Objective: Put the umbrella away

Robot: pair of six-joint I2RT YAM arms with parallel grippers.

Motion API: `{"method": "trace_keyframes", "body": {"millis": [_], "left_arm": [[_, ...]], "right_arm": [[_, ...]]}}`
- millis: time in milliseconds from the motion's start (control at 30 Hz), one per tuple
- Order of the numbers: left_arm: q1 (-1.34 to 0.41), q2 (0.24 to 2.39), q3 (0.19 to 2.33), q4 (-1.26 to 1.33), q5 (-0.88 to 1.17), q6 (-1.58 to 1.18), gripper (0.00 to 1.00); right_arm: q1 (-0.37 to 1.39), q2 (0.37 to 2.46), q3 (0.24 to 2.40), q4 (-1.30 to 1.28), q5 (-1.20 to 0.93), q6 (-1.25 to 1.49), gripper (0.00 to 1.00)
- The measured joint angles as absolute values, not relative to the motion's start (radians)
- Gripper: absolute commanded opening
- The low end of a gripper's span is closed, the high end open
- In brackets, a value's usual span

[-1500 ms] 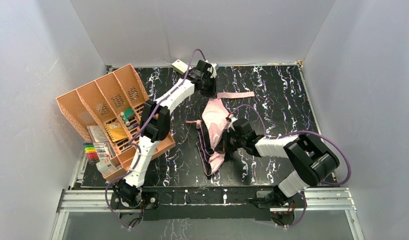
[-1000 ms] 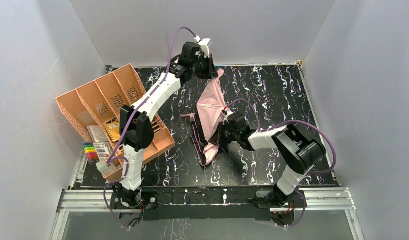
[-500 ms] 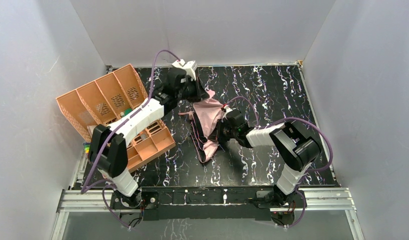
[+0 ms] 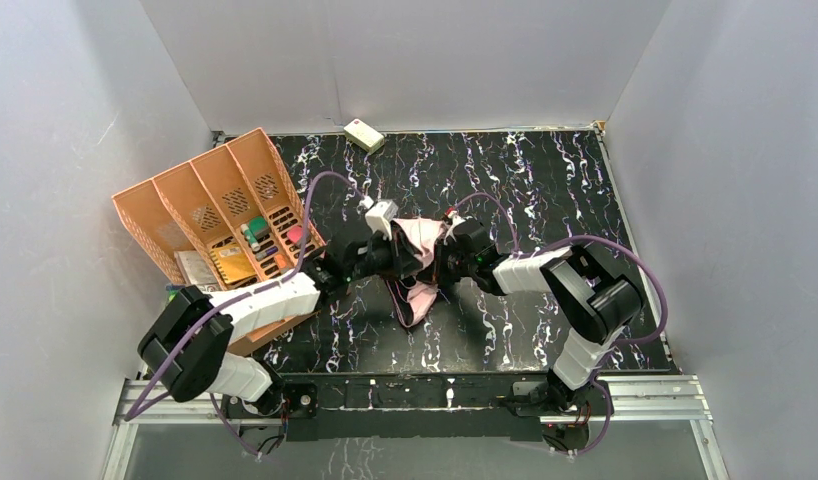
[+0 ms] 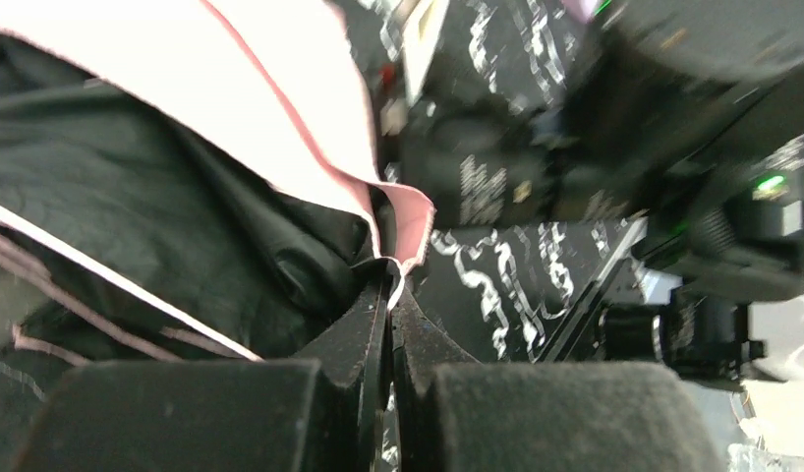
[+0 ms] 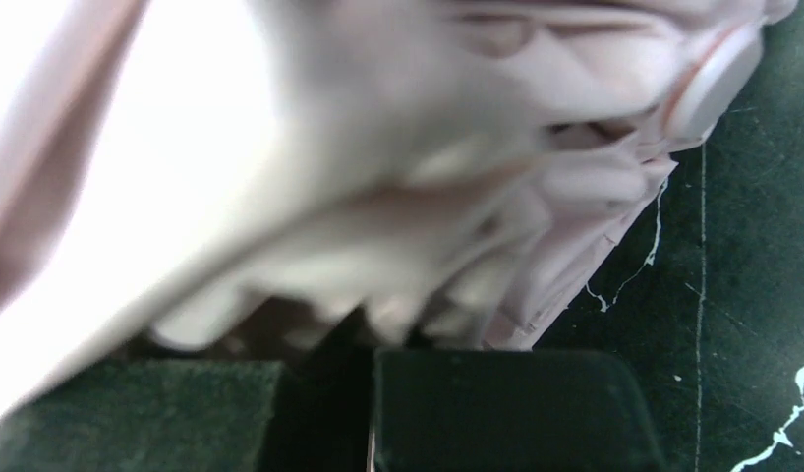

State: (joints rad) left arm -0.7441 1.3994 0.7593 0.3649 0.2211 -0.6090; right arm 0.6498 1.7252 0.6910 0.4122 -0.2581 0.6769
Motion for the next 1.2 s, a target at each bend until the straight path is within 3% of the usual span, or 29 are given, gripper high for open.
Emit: {"method": "trace_keyframes", "body": {"millis": [167,400,533,733,800,900,1200], "left_arm": [[-0.759,1.388,0.585,0.468,0.215,-0.643,0.00],[-0.768,1.443,0.497,0.579,0.220,-0.668,0.01],[-0.769,1.486,0.485,0.619,0.231,-0.674,0.13],[-0.769,1.517,0.482,0.651,0.247,-0.674,0.46],[-0.770,1.517,0.481,0.653,0.252,-0.674,0.52],[-0.772,1.518,0.481,0.655,0.255,-0.673,0.57],[-0.774,1.536,0.481,0.659,0.279,-0.665,0.59]], "right_arm": [[0.650,1.709,0.684,0.392,-0.267,0.676,0.11],[0.650,1.640,0.645,0.324,-0.270,0.673,0.16],[0.650,1.558,0.624,0.235,-0.247,0.653,0.19],[0.648,1.404,0.614,0.098,-0.192,0.616,0.21],[0.648,1.361,0.614,0.062,-0.173,0.602,0.23],[0.648,1.306,0.619,0.010,-0.146,0.581,0.24],[0.648,1.290,0.749,-0.081,-0.158,0.524,0.30]]}}
